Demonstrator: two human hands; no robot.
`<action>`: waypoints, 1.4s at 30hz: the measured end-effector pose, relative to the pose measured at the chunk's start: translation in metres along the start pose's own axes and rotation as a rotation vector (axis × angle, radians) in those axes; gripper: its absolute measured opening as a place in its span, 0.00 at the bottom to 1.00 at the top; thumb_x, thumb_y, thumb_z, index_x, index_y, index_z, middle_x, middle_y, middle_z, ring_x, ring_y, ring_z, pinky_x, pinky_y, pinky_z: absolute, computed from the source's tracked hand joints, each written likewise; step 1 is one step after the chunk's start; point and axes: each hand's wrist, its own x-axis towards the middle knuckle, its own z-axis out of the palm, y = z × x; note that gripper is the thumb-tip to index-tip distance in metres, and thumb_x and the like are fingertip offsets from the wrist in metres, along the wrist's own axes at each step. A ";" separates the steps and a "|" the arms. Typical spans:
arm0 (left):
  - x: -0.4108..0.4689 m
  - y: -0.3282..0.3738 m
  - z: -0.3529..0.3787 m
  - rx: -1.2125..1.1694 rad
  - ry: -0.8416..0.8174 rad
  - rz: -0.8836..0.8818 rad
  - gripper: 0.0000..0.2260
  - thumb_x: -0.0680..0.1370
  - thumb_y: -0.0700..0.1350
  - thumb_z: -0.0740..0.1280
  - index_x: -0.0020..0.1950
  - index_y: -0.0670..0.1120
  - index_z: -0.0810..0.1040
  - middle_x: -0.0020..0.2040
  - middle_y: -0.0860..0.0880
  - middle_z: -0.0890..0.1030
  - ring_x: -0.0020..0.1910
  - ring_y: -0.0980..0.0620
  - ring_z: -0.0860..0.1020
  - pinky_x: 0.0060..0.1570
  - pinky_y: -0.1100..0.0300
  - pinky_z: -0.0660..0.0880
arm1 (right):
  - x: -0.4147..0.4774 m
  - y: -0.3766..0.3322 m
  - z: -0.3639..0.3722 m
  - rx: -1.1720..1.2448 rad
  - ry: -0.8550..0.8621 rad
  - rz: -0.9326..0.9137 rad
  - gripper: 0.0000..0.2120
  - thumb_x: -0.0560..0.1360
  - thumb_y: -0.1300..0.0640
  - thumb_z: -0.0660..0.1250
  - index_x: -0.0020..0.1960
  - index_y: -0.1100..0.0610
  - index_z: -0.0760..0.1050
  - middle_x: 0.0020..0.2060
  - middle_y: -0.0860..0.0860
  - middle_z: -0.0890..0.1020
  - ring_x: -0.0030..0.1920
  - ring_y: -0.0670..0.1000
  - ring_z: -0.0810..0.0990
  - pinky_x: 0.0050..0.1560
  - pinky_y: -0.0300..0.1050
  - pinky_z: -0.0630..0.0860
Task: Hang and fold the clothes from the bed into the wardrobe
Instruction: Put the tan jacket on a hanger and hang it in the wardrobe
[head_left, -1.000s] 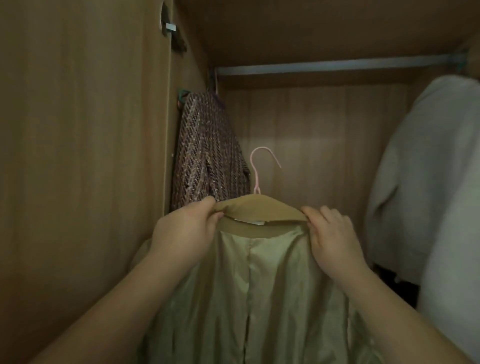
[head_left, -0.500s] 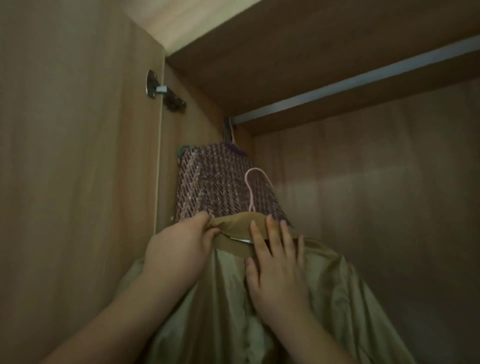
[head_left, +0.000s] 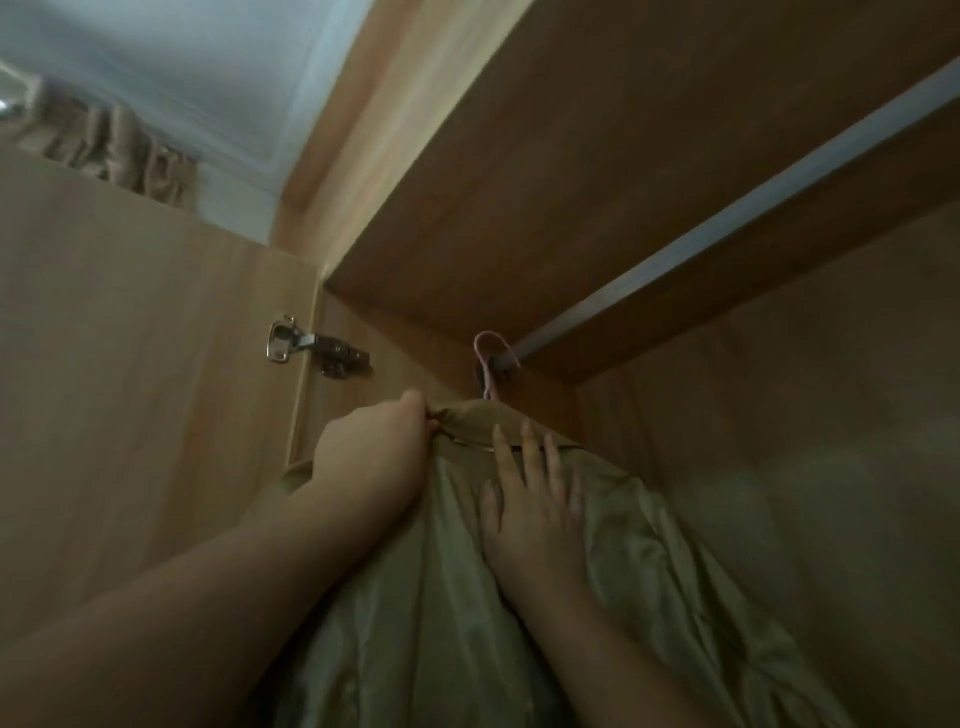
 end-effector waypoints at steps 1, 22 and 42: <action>0.012 0.001 0.003 0.014 -0.002 -0.010 0.10 0.83 0.54 0.55 0.45 0.51 0.67 0.36 0.53 0.72 0.34 0.49 0.73 0.35 0.53 0.71 | 0.014 0.003 0.004 0.015 -0.016 -0.008 0.31 0.78 0.39 0.39 0.80 0.42 0.48 0.81 0.48 0.50 0.80 0.54 0.48 0.76 0.65 0.51; 0.056 0.035 0.071 -0.008 -0.002 -0.032 0.10 0.82 0.46 0.55 0.50 0.51 0.75 0.49 0.49 0.76 0.43 0.49 0.73 0.39 0.54 0.68 | 0.059 0.056 0.079 0.098 -0.193 0.100 0.27 0.84 0.45 0.48 0.80 0.41 0.42 0.81 0.48 0.45 0.80 0.52 0.46 0.75 0.58 0.52; -0.194 0.049 0.019 -0.677 -0.219 0.348 0.28 0.78 0.57 0.57 0.78 0.58 0.58 0.78 0.53 0.63 0.77 0.52 0.60 0.78 0.48 0.50 | -0.171 0.019 -0.127 -0.456 -0.336 0.263 0.32 0.76 0.43 0.46 0.80 0.47 0.54 0.79 0.50 0.59 0.78 0.55 0.55 0.76 0.55 0.59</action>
